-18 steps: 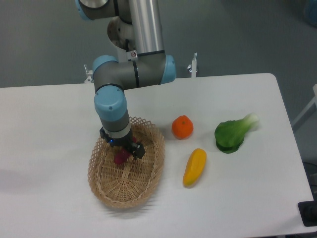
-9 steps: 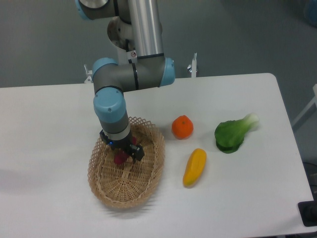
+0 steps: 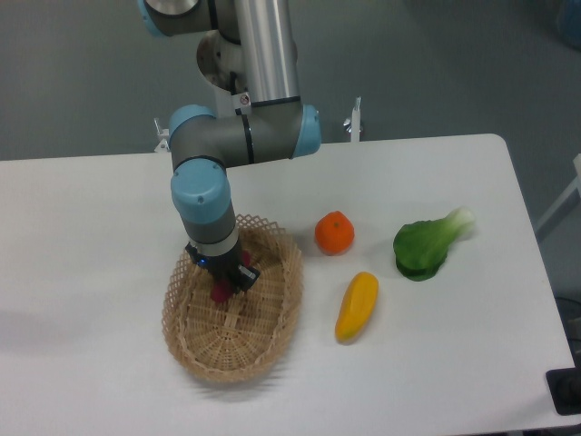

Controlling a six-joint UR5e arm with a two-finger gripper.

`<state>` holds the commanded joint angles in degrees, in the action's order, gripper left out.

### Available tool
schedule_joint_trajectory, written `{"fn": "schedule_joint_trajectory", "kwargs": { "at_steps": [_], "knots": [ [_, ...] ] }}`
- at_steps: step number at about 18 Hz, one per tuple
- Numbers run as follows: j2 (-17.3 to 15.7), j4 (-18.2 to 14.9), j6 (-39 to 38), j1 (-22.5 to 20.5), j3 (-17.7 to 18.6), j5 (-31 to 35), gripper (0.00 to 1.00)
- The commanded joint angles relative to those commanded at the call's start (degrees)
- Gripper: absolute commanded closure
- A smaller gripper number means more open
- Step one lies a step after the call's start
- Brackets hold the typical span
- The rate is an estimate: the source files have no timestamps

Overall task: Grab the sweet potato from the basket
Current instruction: 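Lower the gripper onto the sweet potato and close on it, then lift the sweet potato out of the basket and carry it beside the bok choy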

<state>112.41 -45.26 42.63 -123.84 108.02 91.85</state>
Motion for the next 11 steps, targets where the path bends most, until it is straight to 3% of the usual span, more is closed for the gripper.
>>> {"fn": "schedule_joint_trajectory", "kwargs": {
  "at_steps": [6,11],
  "knots": [
    [-0.8,-0.1,1.5,-0.1,-0.4,0.0,0.72],
    [-3.2,-0.6,5.2,-1.6,-3.7,0.0,0.72]
  ]
}}
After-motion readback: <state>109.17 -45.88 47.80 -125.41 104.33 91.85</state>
